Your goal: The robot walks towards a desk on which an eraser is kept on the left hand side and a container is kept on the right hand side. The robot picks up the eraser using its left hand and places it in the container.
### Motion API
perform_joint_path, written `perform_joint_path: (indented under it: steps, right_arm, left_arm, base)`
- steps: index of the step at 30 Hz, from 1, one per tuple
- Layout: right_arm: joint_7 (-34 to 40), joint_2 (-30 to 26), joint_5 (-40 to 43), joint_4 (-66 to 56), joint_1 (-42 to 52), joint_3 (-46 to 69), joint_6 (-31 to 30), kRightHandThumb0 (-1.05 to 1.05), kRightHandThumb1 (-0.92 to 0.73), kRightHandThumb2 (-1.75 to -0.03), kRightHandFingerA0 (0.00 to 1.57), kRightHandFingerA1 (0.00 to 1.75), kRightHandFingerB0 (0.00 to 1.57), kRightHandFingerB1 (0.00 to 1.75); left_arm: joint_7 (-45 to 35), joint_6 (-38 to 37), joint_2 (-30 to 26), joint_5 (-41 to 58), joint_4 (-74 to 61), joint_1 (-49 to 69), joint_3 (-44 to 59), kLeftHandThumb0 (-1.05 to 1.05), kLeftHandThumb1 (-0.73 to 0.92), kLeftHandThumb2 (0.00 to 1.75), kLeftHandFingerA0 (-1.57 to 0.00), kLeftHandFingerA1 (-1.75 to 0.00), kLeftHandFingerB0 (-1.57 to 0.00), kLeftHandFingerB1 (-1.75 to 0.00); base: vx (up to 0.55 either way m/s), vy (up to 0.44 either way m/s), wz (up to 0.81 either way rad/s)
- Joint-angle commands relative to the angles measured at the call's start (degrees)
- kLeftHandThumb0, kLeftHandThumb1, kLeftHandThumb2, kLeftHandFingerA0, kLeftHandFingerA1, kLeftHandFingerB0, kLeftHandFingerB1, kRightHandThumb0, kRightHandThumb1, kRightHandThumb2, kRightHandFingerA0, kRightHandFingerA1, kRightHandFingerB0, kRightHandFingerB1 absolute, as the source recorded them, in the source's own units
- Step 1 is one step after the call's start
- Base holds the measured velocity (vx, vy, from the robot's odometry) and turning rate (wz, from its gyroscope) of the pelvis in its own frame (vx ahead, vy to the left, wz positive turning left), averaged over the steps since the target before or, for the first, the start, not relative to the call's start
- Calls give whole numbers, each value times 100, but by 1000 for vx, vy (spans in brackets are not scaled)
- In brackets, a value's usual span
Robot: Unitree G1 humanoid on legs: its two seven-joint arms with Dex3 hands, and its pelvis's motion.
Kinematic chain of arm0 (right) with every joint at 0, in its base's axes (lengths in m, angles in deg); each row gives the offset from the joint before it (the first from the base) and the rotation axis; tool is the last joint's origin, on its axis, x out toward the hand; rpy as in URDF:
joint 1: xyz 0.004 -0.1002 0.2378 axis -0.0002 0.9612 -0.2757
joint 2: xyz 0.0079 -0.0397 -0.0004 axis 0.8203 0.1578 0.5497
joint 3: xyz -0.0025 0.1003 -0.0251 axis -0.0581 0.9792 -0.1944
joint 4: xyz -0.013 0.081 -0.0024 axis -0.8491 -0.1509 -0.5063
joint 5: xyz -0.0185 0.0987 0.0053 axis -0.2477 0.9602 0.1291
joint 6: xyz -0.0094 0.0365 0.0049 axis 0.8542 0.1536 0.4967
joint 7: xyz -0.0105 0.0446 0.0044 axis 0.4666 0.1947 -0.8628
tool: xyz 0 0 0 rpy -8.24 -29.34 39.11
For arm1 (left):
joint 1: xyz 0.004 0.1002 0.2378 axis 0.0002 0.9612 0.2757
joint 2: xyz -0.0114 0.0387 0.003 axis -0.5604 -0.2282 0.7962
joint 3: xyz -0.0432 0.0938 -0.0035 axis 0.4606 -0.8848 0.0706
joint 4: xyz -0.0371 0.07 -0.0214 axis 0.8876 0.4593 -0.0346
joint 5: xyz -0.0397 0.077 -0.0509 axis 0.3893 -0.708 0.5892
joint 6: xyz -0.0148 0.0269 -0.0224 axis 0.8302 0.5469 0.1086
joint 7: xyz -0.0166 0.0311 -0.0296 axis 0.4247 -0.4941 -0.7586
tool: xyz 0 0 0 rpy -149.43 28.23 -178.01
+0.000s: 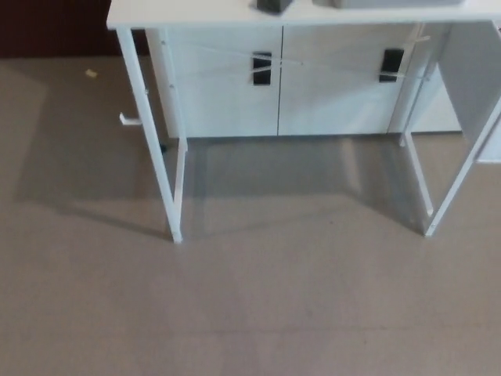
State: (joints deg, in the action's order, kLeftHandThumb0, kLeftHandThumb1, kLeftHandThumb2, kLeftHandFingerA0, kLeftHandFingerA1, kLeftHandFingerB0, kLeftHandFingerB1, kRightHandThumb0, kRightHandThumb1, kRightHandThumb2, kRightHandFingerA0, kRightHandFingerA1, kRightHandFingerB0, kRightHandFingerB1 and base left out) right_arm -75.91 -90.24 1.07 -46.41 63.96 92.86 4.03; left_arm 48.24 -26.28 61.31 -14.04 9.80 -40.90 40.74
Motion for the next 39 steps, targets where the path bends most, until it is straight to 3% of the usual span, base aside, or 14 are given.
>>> perform_joint_path:
  steps: [1, 4, 12, 13, 14, 15, 16, 18, 19, 39]
  right_arm:
    - [-127, -83, 152, -91, -48, 124, 160, -4, -31, -79, 43, 64, 22, 54]
    - [-210, -192, 167, -147, -13, 169, 6, -7, -31, -79, 43, 63, 19, 53]
    - [-319, -179, 241, -255, -52, 232, -86, -6, -31, -78, 44, 64, 19, 53]
    - [-312, -156, 234, -308, -69, 207, -117, -5, -31, -78, 43, 64, 18, 53]
    - [-342, -161, 243, -369, -51, 200, -144, -5, -31, -78, 43, 64, 18, 53]
    - [-430, -150, 303, -348, -58, 206, -123, -6, -31, -79, 42, 64, 18, 53]
    - [-422, -170, 255, -413, -81, 167, -148, -6, -31, -79, 44, 64, 20, 54]
    - [-341, -176, 187, -523, -93, 136, -271, -6, -31, -79, 45, 64, 20, 54]
    - [-332, -184, 174, -621, -56, 122, -332, -7, -31, -79, 45, 64, 20, 54]
    - [-423, -168, 214, -535, -149, 27, -406, -7, -33, -80, 41, 63, 17, 53]
  left_arm:
    - [255, -200, 52, -37, 143, -302, 61, -38, 26, 77, -18, -114, -29, -62]
    - [305, -311, 129, -18, 102, -287, 83, -39, 25, 81, -18, -123, -26, -68]
    - [305, -196, -66, -8, 315, -228, 219, -37, 27, 79, -13, -125, -21, -69]
    - [247, -104, -135, 39, 290, -260, 266, -31, 22, 92, -34, -77, -20, -61]
    - [280, -103, -154, 32, 269, -258, 275, -31, 22, 92, -34, -77, -20, -61]
    - [210, -119, -182, 123, 311, -277, 371, -33, 25, 87, -8, -121, -19, -63]
    - [198, -108, -191, 229, 324, -326, 493, -30, 21, 93, -31, -75, -20, -60]
    - [206, -87, -229, 185, 311, -359, 533, -32, 22, 94, -31, -75, -19, -60]
    - [302, -81, -281, 63, 313, -357, 466, -39, 29, 82, -12, -121, -20, -61]
    - [723, -247, -308, -312, 216, -296, 30, -41, 28, 80, -16, -120, -23, -64]
  base:
    - [425, 229, -63]
    - [375, 166, -8]
    - [300, -4, 12]
    - [381, -127, 18]
    - [444, -155, -26]
    - [440, -65, 50]
    - [432, -61, 63]
    - [416, -57, 12]
    - [400, -47, 4]
    - [171, 14, 0]
